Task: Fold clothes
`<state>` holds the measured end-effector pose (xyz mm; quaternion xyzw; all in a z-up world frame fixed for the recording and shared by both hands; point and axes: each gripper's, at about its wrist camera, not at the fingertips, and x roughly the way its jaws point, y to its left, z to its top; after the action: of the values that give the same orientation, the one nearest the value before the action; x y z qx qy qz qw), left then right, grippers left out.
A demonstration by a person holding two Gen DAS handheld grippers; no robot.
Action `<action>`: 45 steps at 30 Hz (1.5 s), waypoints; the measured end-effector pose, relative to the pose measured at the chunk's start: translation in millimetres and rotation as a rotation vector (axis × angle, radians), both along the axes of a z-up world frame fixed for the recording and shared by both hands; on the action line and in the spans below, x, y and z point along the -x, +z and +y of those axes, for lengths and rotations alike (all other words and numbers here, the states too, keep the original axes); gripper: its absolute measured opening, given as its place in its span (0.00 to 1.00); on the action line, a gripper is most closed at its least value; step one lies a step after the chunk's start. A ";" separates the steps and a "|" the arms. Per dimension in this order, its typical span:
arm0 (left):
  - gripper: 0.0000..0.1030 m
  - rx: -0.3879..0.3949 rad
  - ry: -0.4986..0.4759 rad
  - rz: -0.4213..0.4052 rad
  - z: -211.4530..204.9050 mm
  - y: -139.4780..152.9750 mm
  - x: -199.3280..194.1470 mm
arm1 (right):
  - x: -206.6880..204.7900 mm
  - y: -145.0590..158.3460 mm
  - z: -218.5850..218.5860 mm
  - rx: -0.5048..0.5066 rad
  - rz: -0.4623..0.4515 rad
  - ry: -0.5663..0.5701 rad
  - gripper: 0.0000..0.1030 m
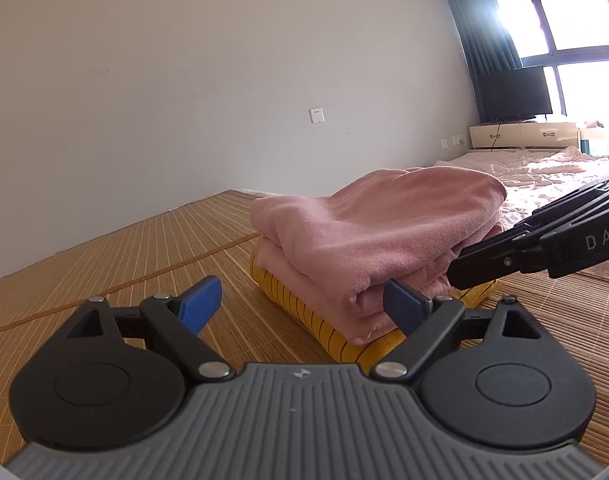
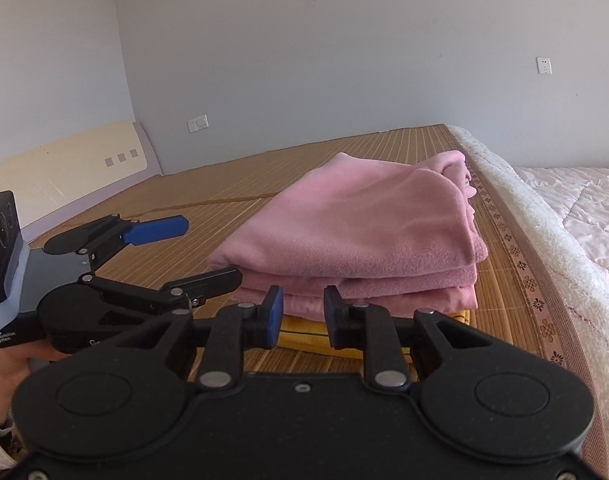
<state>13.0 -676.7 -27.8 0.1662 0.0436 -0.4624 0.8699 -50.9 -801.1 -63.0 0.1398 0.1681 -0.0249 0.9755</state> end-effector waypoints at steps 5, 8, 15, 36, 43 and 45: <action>0.88 -0.015 0.036 -0.056 -4.0 -4.0 3.7 | -0.8 -0.6 -2.8 0.005 -0.056 -0.072 0.24; 0.89 -0.023 0.045 -0.052 -2.4 -5.3 -1.5 | 10.1 -1.6 -13.0 -0.018 -0.097 -0.152 0.23; 0.89 -0.014 0.042 0.009 -0.6 -3.0 -8.0 | 25.5 -2.2 -29.1 -0.031 -0.123 -0.277 0.24; 0.95 -0.047 -0.091 0.384 -13.6 -11.7 7.8 | 12.5 15.1 -4.0 0.073 -0.086 -0.328 0.38; 0.97 -0.069 -0.059 0.382 -13.0 -13.7 8.2 | 13.8 22.7 3.2 0.060 0.045 -0.244 0.66; 0.97 -0.077 -0.049 0.383 -14.2 -14.9 8.0 | 12.7 24.9 13.0 0.088 0.109 -0.255 0.70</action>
<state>5.0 -690.9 -42.7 0.1094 0.2217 -0.5048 0.8271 -63.7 -788.1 -38.1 0.1156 0.2005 -0.1636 0.9590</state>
